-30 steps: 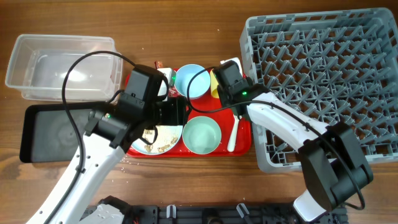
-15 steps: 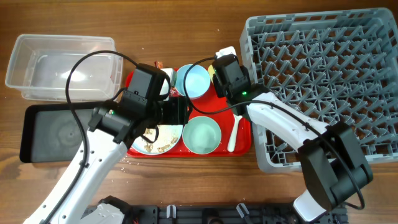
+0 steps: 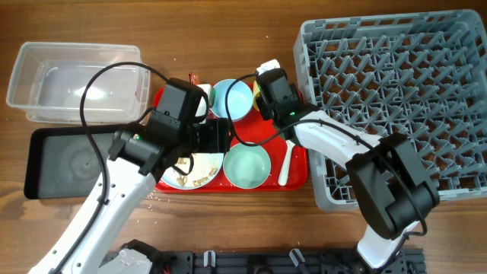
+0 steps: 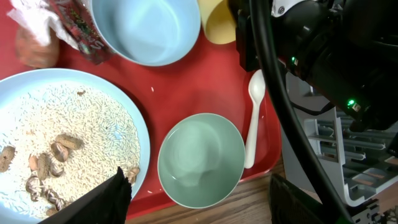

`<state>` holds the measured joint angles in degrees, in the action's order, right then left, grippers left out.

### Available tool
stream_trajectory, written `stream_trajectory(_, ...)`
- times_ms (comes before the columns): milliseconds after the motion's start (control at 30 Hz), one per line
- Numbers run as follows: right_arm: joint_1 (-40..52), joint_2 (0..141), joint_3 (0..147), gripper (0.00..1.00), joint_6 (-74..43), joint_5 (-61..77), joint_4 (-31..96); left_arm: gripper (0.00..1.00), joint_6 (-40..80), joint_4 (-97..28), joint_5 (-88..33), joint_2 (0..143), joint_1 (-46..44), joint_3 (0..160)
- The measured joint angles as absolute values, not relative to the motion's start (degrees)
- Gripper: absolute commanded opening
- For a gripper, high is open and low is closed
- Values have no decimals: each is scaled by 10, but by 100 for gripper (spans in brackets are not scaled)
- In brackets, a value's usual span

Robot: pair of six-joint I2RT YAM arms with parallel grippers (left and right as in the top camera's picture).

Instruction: Sort waste into correct bins and load items into the dishwasher rack

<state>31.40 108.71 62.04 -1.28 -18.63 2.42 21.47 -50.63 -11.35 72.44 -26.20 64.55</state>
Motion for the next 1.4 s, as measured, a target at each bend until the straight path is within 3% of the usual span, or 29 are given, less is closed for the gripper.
stream_trajectory(267,314,1045,621,4,-43,-213,104,73,215,-506,-116,724,-262,646)
stream_trajectory(433,315,875,621,4,-92,-202,228,73,215,-502,-120,724,-262,646)
stream_trajectory(633,315,662,622,4,-142,-93,357,74,215,-479,-143,725,-262,646)
stream_trajectory(800,316,666,623,4,-197,-60,462,73,211,-437,-231,725,-263,646)
stream_trajectory(1167,316,667,623,4,-260,-60,493,66,147,-413,-333,725,-288,646)
stream_trajectory(1400,316,726,623,4,-286,-21,514,66,113,-411,-251,725,-349,646)
